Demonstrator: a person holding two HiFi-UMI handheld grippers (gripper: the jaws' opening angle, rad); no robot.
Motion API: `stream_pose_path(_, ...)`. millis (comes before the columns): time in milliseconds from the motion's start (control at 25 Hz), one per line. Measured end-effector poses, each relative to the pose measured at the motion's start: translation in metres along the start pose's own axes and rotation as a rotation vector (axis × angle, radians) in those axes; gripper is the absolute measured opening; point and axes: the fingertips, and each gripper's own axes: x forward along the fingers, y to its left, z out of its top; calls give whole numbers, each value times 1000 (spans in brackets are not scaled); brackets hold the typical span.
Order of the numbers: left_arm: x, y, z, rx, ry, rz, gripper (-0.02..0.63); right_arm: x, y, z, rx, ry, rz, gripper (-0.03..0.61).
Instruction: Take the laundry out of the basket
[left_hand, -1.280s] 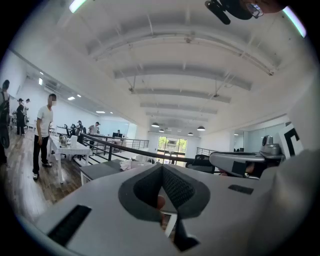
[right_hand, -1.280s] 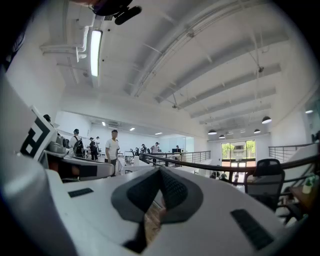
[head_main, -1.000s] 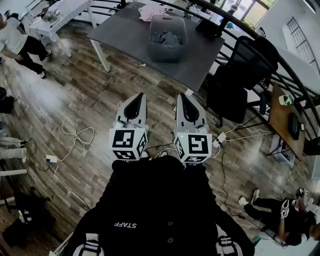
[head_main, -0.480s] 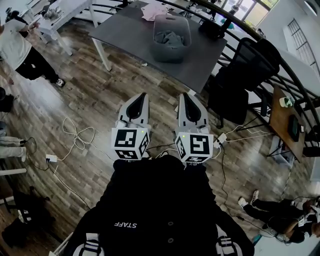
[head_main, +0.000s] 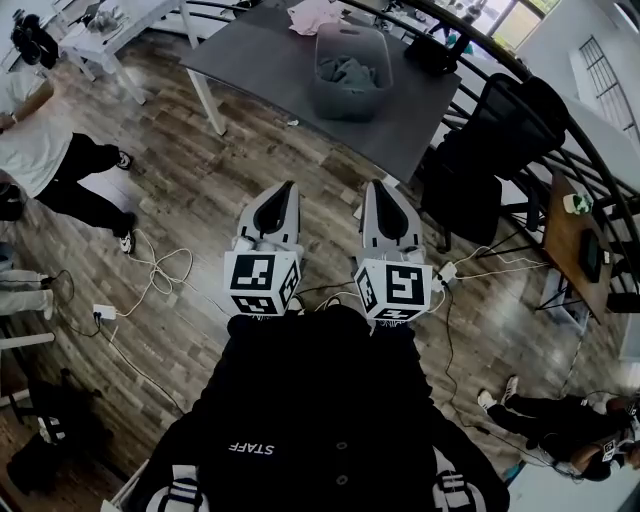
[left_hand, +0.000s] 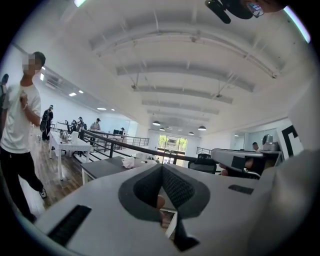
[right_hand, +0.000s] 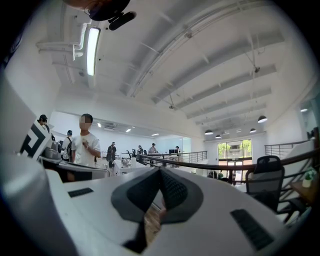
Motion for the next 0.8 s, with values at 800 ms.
stream_pose_path(800, 45, 41, -31, -21, 73, -7, 2, 55, -5, -36, 22, 63, -10, 14)
